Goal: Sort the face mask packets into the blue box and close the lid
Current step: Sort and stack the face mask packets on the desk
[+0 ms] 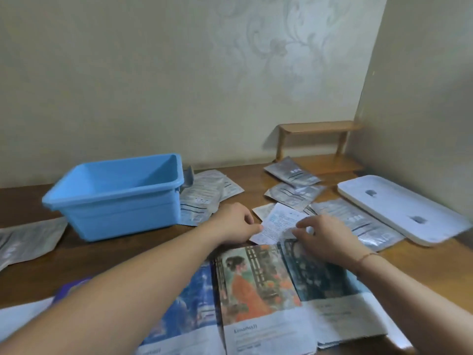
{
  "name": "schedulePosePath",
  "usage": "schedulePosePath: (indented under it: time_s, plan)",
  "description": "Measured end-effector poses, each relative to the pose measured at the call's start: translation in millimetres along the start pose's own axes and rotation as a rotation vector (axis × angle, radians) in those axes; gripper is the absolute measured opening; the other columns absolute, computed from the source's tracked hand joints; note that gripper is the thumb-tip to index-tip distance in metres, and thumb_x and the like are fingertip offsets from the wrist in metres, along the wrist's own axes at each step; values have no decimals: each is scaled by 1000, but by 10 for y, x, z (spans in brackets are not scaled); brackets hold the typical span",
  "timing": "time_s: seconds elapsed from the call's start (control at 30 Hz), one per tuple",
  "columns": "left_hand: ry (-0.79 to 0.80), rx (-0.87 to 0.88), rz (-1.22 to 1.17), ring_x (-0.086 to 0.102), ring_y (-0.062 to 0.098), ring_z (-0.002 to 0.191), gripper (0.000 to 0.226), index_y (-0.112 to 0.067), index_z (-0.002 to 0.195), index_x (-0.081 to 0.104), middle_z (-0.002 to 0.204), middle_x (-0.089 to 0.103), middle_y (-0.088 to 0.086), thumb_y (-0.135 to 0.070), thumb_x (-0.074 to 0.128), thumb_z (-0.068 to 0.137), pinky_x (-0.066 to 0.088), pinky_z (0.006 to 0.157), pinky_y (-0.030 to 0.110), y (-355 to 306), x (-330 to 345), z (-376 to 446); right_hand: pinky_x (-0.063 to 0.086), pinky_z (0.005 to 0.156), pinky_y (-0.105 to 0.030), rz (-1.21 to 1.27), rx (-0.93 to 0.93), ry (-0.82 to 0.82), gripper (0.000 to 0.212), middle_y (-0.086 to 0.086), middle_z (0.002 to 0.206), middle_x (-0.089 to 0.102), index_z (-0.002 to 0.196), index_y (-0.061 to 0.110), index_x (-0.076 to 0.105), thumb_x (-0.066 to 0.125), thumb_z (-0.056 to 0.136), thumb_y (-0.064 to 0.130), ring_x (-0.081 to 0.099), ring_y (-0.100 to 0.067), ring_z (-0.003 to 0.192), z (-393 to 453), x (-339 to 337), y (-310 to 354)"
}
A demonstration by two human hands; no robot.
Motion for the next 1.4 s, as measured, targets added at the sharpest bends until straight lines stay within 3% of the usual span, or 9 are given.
schedulePosePath:
  time_s: [0.13,0.33,0.5,0.6,0.8,1.0,1.2,1.3,1.4]
  plan:
    - [-71,-176,-176,67,15,84,25,-15,80,77,89,74,-4,-40,77,79,57,78,32,-59,196,268,51,88,-32,14,-22,31,40,3,120,68,123,28,64,51,94,50,62,-18,107,-41,30,-83]
    - [-28,-404,-327,61,26,104,63,-7,123,63,119,65,10,-30,88,69,53,87,35,23,290,429,51,92,-33,11,-66,66,47,7,125,65,127,31,60,49,91,58,61,-15,110,-52,61,-83]
    - [-113,-459,-479,66,23,101,43,-5,124,63,114,68,10,-15,76,84,55,91,34,210,25,471,47,74,-24,167,-82,44,44,5,115,70,128,27,60,55,92,51,59,-6,83,-29,42,-42]
    - [-157,-519,-723,72,23,83,27,-4,114,61,100,72,11,-5,69,89,60,80,40,345,-132,399,43,78,-20,220,-114,-5,45,5,124,66,130,23,59,57,92,48,62,-8,99,-11,45,24]
    - [-546,-80,-445,69,13,82,7,-27,86,69,94,73,-7,-22,66,89,60,71,40,-111,-346,-2,51,97,-39,1250,105,153,78,-7,145,47,149,16,32,52,88,60,56,-23,121,177,115,242]
    - [-268,330,131,65,22,101,27,-38,115,65,110,72,-7,-45,56,90,54,83,36,-555,242,-373,57,62,-37,1703,338,342,51,-20,107,68,128,1,50,43,101,44,70,-30,81,268,242,320]
    - [-285,-21,-581,50,12,128,57,-21,141,50,140,52,-7,-43,66,90,40,110,38,25,-5,-282,57,75,-46,1668,258,176,31,-20,117,67,126,4,55,38,104,17,66,-38,103,254,107,144]
    - [58,-167,-1150,67,34,106,38,-1,121,64,116,70,18,-20,68,88,53,97,49,217,-17,-296,59,75,-44,1694,116,355,30,-17,117,69,122,6,59,38,103,16,67,-34,105,150,46,318]
    - [183,-178,-1243,72,27,83,41,6,116,66,109,71,23,-10,70,78,61,72,35,372,-139,-523,60,76,-41,1579,54,372,24,-16,110,71,115,5,63,45,100,12,70,-30,94,143,68,462]
Point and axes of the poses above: each hand's wrist, its own z-axis towards the middle knuckle, its own x-axis out of the palm, y = z × x, the point moved 5 cm from there along z, towards the middle knuckle
